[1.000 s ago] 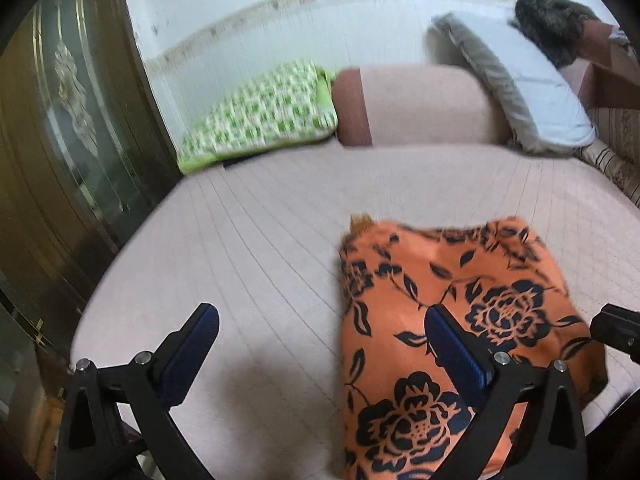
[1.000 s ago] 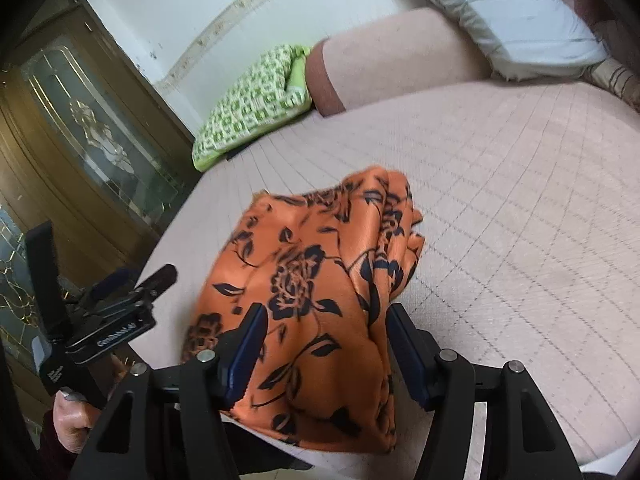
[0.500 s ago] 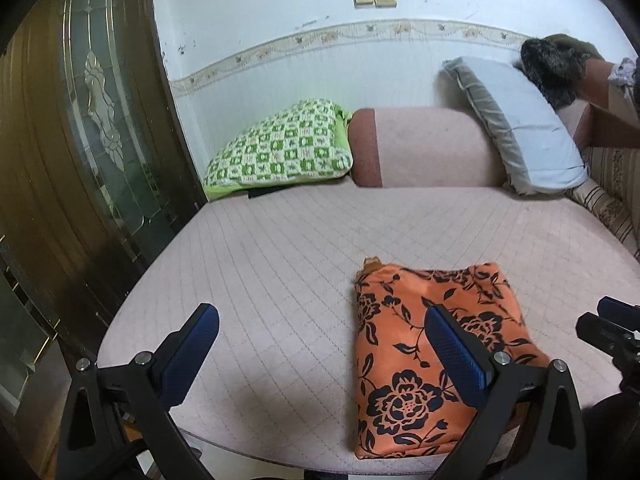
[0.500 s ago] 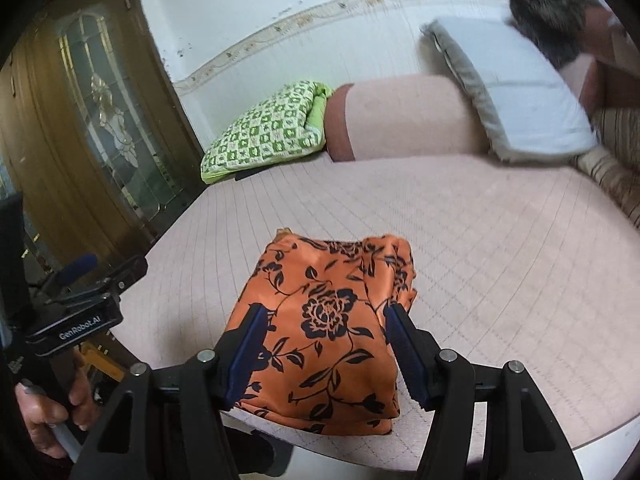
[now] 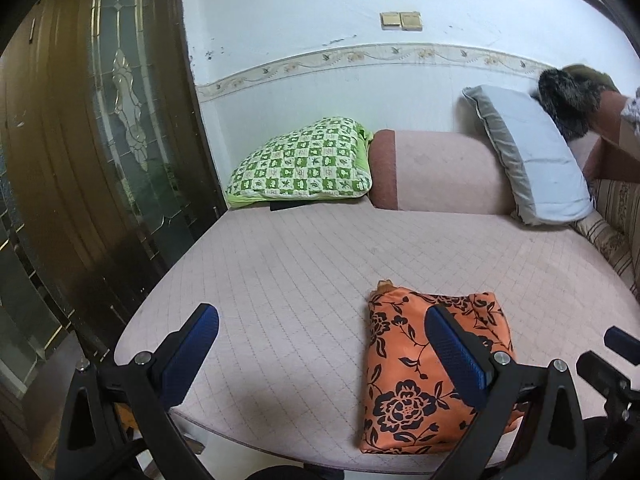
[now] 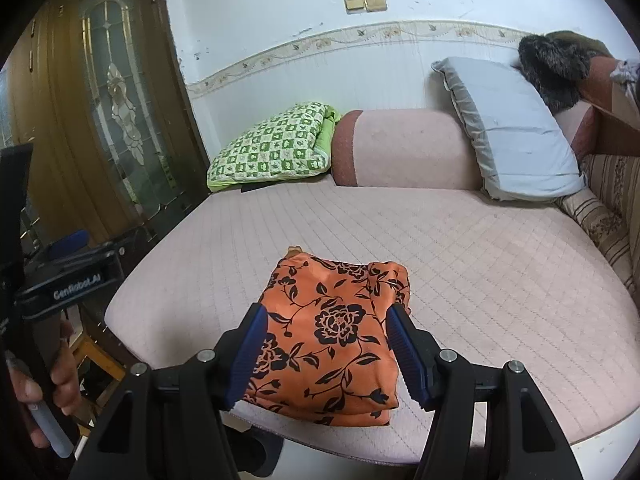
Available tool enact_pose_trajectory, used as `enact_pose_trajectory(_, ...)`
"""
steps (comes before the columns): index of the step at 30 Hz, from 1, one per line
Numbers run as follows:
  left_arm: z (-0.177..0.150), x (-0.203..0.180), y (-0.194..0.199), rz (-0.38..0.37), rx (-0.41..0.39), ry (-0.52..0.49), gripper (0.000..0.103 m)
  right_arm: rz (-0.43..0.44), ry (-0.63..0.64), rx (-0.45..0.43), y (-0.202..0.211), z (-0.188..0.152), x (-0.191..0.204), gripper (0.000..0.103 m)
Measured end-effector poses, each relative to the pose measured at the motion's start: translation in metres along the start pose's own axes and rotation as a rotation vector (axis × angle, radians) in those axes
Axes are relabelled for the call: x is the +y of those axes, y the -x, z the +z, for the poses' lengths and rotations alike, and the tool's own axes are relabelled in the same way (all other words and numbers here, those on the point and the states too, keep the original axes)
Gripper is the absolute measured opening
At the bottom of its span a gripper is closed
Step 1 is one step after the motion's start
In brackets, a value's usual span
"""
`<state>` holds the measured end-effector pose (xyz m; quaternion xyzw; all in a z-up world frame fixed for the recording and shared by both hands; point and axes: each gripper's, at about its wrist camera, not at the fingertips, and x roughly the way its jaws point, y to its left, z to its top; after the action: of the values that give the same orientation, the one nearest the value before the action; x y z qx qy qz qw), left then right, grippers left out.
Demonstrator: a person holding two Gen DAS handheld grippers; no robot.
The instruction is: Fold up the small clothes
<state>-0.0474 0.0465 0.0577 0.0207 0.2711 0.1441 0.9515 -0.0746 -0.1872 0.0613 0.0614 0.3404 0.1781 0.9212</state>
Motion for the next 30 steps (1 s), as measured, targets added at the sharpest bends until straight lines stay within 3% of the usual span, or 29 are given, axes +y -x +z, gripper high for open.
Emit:
enact_pose_trajectory(9,-0.001,0.011,0.02,0.068,-0.049,0.0,0.103,0.001,0.035,-0.06,0.025,0.006,0.012,0.065)
enact_pose_trajectory(16,-0.002,0.019,0.035,0.078,-0.073,-0.002,0.103,0.015,0.058,-0.072,0.029,0.006,0.023,0.065)
enact_pose_trajectory(23,-0.004,0.026,0.048,0.048,-0.054,0.019,0.103,0.015,0.066,-0.034,0.025,-0.002,0.032,0.065)
enact_pose_trajectory(30,-0.006,0.031,0.064,0.018,-0.067,0.023,0.103,0.009,0.089,-0.058,0.039,-0.002,0.041,0.065)
